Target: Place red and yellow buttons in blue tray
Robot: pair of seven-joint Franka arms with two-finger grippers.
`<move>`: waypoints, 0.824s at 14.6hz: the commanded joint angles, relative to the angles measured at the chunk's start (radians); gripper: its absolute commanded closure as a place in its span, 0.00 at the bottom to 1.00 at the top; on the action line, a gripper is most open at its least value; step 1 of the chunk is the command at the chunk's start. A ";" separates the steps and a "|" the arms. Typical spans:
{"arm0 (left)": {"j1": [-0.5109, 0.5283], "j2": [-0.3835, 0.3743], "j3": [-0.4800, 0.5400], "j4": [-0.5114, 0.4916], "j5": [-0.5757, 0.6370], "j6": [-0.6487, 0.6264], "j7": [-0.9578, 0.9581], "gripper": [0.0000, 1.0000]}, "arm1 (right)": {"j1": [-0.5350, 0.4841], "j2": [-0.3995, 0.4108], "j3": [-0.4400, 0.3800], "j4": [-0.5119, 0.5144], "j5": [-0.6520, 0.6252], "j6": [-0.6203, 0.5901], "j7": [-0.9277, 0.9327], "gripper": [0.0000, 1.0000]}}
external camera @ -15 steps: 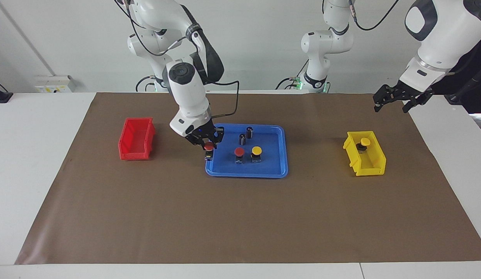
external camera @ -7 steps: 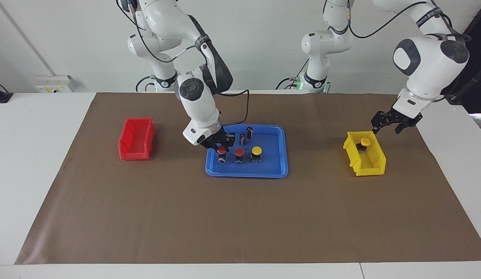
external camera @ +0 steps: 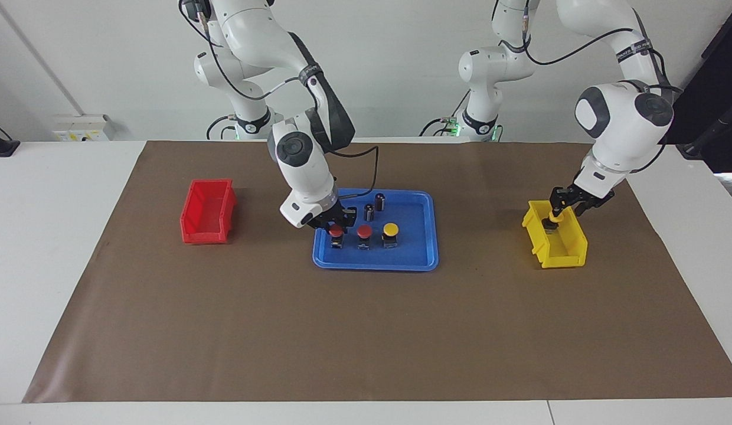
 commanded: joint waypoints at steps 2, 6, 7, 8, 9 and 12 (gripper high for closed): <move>0.002 -0.001 0.004 -0.067 0.002 0.100 -0.017 0.38 | -0.006 -0.025 -0.006 0.044 -0.027 -0.043 0.003 0.00; 0.005 -0.006 0.004 -0.112 0.002 0.106 -0.014 0.38 | -0.104 -0.093 -0.009 0.166 -0.215 -0.236 0.001 0.00; 0.005 -0.009 0.004 -0.121 0.002 0.120 -0.016 0.38 | -0.127 -0.101 -0.012 0.212 -0.225 -0.305 0.001 0.00; 0.004 -0.007 0.006 -0.121 0.002 0.131 -0.017 0.38 | -0.153 -0.101 -0.012 0.267 -0.257 -0.377 0.000 0.00; 0.004 -0.009 0.006 -0.123 0.002 0.130 -0.017 0.38 | -0.196 -0.101 -0.009 0.315 -0.301 -0.447 -0.008 0.00; 0.004 -0.009 0.006 -0.127 0.002 0.133 -0.024 0.66 | -0.323 -0.127 -0.008 0.377 -0.305 -0.541 -0.103 0.00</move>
